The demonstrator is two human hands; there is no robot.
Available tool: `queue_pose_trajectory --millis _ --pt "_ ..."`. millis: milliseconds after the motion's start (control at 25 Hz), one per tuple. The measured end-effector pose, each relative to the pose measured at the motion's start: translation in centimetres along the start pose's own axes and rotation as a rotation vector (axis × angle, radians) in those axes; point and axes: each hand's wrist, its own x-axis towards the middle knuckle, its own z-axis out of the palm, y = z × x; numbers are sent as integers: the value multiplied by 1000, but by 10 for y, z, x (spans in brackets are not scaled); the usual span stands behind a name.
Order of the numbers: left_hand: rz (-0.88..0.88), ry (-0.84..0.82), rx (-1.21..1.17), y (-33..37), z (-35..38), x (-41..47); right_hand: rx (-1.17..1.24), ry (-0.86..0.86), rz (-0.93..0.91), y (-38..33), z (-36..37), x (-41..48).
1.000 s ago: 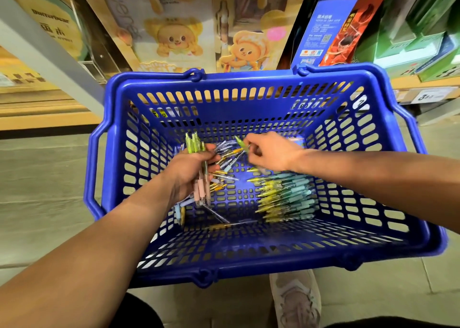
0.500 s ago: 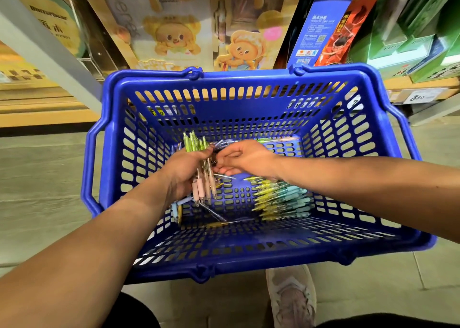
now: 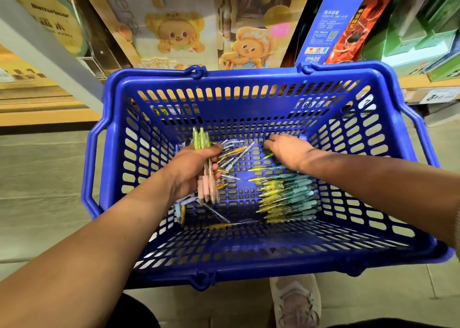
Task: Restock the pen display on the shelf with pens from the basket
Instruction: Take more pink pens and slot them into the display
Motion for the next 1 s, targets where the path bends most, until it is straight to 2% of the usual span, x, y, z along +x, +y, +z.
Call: queue_pose_trajectory --millis 160,320,400,520,600,680,840,1000 --pt "-8 -82 14 0 0 1 -19 -56 -70 8 -6 7" --pt "-4 -81 10 1 -3 1 282 -29 -163 4 -17 5" --pt "-2 -64 -5 1 -4 -2 614 -35 -86 -14 -24 3" --pt "28 -29 -27 4 -2 -6 1299 -141 61 -50 -33 -1" --pt "50 19 -55 7 -2 -8 1587 -231 96 -65 -37 -4" --pt "57 60 -83 9 -3 -10 1760 -281 86 -70 -43 -9" --pt "53 101 -96 11 -5 -11 1901 -308 77 -70 -50 -18" --pt "39 17 -81 12 -1 -13 1858 -267 145 -72 -51 -23"
